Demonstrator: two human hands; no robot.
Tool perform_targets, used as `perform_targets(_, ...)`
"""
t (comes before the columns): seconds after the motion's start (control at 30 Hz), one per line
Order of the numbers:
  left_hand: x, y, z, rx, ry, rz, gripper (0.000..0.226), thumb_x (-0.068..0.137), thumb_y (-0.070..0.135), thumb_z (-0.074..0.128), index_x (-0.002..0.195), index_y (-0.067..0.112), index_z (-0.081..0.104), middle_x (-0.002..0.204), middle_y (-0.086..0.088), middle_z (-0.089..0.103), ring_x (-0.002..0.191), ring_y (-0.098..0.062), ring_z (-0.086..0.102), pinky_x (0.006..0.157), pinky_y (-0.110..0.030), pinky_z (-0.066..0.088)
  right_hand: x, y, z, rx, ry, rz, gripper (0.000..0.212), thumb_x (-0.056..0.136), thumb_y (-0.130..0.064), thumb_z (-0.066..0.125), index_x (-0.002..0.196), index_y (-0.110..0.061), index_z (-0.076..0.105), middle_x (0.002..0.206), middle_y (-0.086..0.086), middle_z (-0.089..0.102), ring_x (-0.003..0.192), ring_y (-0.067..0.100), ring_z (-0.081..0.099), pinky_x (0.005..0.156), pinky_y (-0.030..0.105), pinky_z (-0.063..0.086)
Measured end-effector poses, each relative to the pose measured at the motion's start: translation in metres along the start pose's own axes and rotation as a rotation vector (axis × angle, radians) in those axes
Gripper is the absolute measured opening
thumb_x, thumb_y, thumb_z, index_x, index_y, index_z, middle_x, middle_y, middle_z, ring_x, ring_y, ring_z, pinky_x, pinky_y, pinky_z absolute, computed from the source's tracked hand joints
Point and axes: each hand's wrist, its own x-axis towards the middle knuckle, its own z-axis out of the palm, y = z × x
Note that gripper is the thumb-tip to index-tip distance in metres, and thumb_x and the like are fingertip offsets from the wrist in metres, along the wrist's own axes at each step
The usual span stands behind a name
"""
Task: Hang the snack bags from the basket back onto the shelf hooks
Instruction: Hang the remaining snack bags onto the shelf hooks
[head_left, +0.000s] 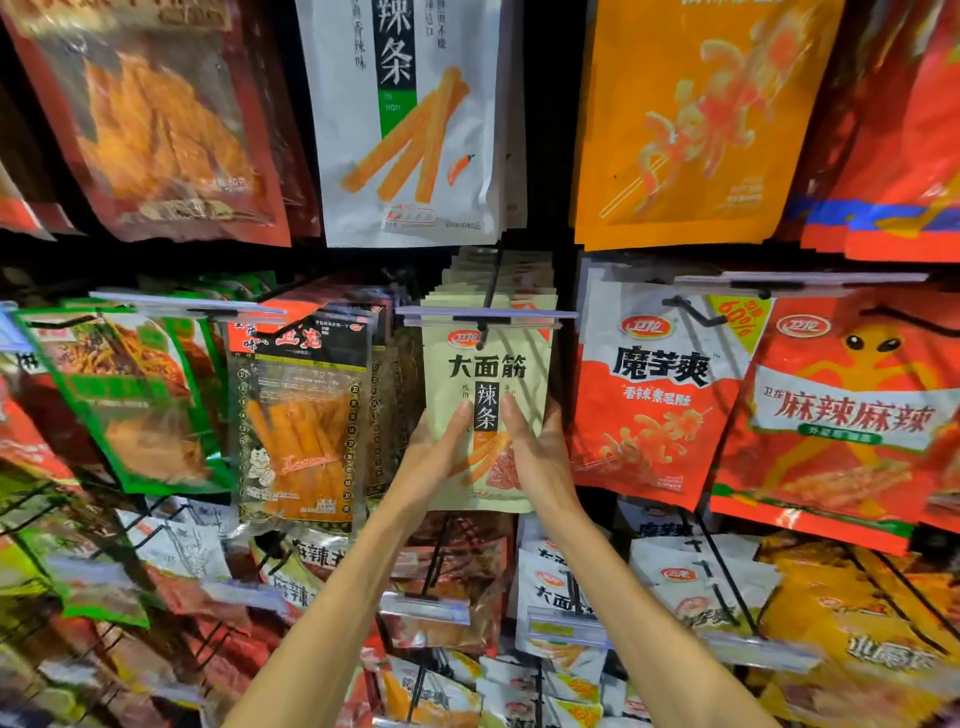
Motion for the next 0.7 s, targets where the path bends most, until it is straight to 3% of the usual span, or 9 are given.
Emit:
perform_targets(0.2,-0.003,0.0,-0.006,-0.018,-0.032,0.007,0.067,0.086,0.068,0.055,0.144,0.036,0.043,0.123,0.028,0.053,0.108,0.012,0.05,0.1,-0.024,0.033,-0.016,-0.01,0.001,-0.01,0.032,0.037,0.09,0.088,-0.063,0.055,0.157,-0.028,0.009,0.16,-0.002,0.028,0.145,0.021,0.031,0.104,0.029,0.031)
perform_targets(0.33,-0.005,-0.003,-0.011,-0.014,-0.052,0.019,0.077,0.079,0.075,0.06,0.143,0.035,0.044,0.128,0.02,0.062,0.115,0.007,0.057,0.104,-0.028,0.038,-0.029,-0.022,0.0,-0.012,0.03,0.098,0.076,0.095,-0.053,0.053,0.156,-0.026,0.016,0.155,0.02,0.032,0.139,0.038,0.036,0.104,0.04,0.04)
perform_targets(0.43,-0.008,0.003,-0.012,-0.009,-0.066,0.035,0.049,0.089,0.061,0.057,0.133,0.041,0.048,0.116,0.028,0.063,0.105,0.018,0.057,0.09,-0.017,0.041,-0.028,-0.023,0.001,-0.028,0.043,0.095,0.082,0.091,-0.057,0.054,0.156,-0.024,0.017,0.157,0.008,0.034,0.141,0.029,0.037,0.103,0.031,0.036)
perform_targets(0.53,-0.011,0.009,-0.014,-0.028,-0.093,0.011,0.058,0.089,0.061,0.058,0.14,0.036,0.045,0.121,0.027,0.059,0.114,0.008,0.054,0.098,-0.023,0.039,-0.031,-0.022,-0.001,-0.073,0.037,0.111,0.096,0.085,-0.067,0.056,0.158,-0.021,0.013,0.158,-0.002,0.03,0.145,0.021,0.032,0.109,0.033,0.032)
perform_targets(0.7,-0.022,0.015,-0.018,0.018,-0.089,0.009,0.045,0.094,0.052,0.056,0.132,0.033,0.042,0.112,0.024,0.059,0.104,0.007,0.056,0.081,-0.015,0.043,-0.039,-0.017,-0.013,-0.208,0.009,0.128,0.094,0.088,-0.067,0.054,0.158,-0.018,0.014,0.161,0.001,0.025,0.146,0.02,0.029,0.114,0.037,0.029)
